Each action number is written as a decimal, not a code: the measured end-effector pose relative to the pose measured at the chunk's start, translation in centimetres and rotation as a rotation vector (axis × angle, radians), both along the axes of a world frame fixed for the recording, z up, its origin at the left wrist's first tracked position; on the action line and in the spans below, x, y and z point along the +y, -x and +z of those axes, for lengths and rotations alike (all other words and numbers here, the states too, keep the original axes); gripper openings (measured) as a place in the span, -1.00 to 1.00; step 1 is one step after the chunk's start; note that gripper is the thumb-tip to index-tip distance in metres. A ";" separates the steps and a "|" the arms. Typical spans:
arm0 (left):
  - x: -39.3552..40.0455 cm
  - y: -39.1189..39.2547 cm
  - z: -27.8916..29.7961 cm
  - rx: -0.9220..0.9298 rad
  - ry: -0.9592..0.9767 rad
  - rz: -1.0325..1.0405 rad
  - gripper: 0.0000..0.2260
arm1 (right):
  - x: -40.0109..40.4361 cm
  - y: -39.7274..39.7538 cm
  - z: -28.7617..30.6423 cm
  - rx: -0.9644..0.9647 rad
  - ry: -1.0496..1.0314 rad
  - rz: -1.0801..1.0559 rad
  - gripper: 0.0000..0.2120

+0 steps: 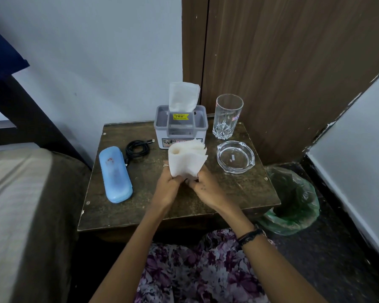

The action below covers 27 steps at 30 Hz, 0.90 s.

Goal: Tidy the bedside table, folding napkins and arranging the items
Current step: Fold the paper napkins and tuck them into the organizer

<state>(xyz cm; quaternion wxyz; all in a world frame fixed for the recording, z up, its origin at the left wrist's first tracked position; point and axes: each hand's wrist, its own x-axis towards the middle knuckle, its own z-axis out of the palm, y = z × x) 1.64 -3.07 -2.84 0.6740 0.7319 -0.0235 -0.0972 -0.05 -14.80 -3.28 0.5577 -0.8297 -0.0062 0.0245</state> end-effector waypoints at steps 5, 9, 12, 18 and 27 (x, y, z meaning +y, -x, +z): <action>-0.4 0.0 0.9 -0.059 -0.002 -0.038 -0.60 | 0.2 0.2 0.5 -0.014 -0.033 -0.009 -0.49; -0.1 -0.3 0.7 0.014 -0.005 0.051 -0.65 | 0.0 0.3 0.7 0.024 -0.053 -0.098 -0.67; 0.7 -0.6 0.3 0.002 -0.110 0.076 -0.67 | -0.4 0.2 0.9 0.014 0.004 -0.131 -0.73; 1.3 -0.3 0.5 -0.209 -0.233 0.103 -0.63 | -0.7 0.0 1.0 0.053 0.068 -0.083 -0.70; 0.9 -3.5 4.7 -0.573 -0.330 0.150 -0.79 | -1.1 -4.0 5.3 -0.106 0.058 -0.113 -0.62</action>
